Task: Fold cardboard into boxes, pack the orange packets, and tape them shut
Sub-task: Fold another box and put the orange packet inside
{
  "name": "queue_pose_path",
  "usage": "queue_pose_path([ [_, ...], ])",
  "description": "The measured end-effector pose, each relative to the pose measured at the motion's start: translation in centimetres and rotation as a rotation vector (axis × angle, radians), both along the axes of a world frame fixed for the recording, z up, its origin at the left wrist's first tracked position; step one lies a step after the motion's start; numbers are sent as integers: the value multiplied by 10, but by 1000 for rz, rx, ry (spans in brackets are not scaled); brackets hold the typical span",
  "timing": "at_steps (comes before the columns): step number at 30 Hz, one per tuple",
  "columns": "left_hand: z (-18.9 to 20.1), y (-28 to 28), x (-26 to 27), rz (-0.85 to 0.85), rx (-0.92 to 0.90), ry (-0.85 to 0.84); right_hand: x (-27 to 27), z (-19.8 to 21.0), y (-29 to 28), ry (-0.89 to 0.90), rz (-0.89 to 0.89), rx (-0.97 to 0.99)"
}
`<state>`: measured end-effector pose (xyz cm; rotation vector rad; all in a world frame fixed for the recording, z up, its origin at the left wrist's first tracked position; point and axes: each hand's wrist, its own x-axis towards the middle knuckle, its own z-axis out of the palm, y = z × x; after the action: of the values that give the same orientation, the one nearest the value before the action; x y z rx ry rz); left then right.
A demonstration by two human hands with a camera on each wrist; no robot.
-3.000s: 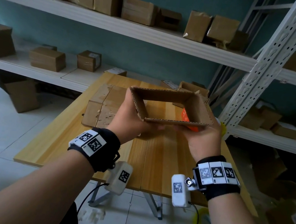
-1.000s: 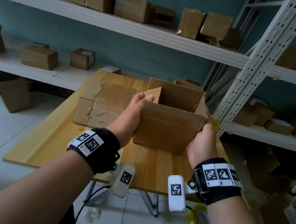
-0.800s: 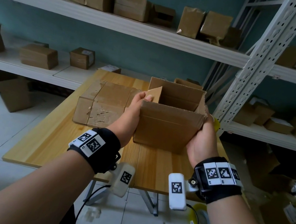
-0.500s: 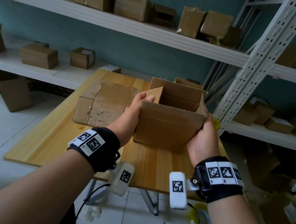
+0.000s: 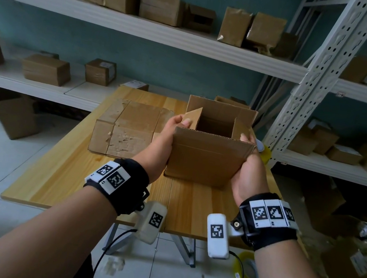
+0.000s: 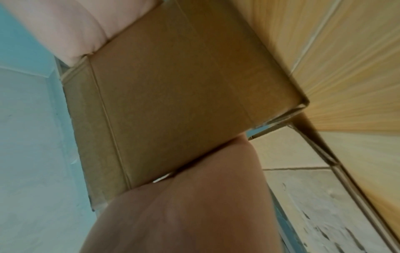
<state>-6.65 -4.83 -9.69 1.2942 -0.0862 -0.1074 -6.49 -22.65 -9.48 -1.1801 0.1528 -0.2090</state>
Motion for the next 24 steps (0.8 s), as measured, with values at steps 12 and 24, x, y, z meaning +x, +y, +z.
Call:
queue_pose_path([
  [12, 3, 1, -3, -30, -59, 1, 3, 6, -5, 84, -43, 78],
  [24, -3, -1, -1, 6, -24, 1, 8, 1, -8, 94, -73, 37],
])
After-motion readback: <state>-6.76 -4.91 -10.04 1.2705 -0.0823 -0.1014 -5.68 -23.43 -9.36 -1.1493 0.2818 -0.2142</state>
